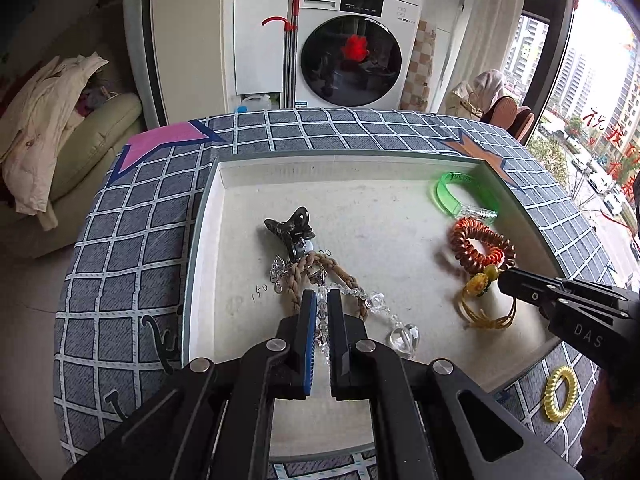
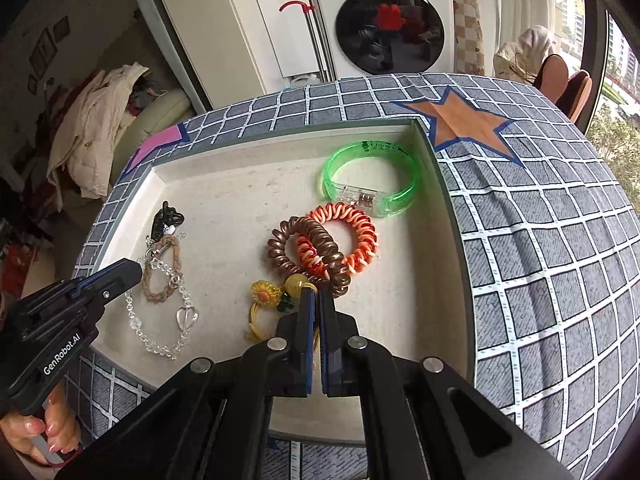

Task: Organize jewelry
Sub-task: 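Carry the flower hair tie and crystal bracelet into the tray and release both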

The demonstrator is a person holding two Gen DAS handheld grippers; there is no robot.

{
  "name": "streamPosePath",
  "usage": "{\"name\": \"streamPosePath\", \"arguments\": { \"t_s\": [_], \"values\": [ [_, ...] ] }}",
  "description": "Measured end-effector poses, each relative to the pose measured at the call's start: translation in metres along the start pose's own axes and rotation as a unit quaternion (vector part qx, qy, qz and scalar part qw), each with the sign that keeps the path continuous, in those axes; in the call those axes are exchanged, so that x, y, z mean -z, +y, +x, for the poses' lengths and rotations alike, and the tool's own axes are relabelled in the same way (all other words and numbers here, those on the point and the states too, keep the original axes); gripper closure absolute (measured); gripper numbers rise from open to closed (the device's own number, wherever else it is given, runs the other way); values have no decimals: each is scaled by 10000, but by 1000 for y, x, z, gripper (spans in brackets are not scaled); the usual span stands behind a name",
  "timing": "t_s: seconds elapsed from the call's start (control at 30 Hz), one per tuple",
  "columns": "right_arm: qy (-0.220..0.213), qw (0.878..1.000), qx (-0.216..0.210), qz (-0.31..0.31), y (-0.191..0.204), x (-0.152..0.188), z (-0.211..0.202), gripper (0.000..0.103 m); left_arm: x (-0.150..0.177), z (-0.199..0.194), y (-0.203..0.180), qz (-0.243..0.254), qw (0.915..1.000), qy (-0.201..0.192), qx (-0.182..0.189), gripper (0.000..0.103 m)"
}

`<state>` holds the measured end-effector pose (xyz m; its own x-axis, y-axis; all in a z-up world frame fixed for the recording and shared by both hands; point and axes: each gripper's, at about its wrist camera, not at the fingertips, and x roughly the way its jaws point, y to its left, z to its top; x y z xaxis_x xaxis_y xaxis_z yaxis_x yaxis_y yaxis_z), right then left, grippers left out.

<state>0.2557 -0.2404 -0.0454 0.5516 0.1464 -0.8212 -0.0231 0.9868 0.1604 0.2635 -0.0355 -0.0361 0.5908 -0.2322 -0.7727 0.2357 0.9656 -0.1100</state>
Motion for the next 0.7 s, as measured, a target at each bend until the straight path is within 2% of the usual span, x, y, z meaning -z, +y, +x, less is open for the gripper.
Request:
{"name": "streamPosePath", "arguments": {
  "t_s": [0.13, 0.47, 0.6, 0.63, 0.7],
  "values": [
    [-56, 9998, 153, -59, -1, 1, 0, 100, 2, 5, -1, 8, 10000, 64, -63, 78],
    [26, 9999, 132, -44, -1, 7, 6, 100, 9, 7, -9, 355, 9985, -45, -420, 78],
    [86, 9999, 76, -47, -1, 6, 6, 98, 7, 4, -10, 339, 9985, -86, -421, 78],
    [91, 9999, 53, -34, -1, 6, 5, 94, 6, 1, -10, 347, 9984, -127, -427, 78],
    [64, 10000, 10, -15, -1, 7, 2, 80, 6, -3, -12, 398, 9980, -208, -451, 78]
  ]
}}
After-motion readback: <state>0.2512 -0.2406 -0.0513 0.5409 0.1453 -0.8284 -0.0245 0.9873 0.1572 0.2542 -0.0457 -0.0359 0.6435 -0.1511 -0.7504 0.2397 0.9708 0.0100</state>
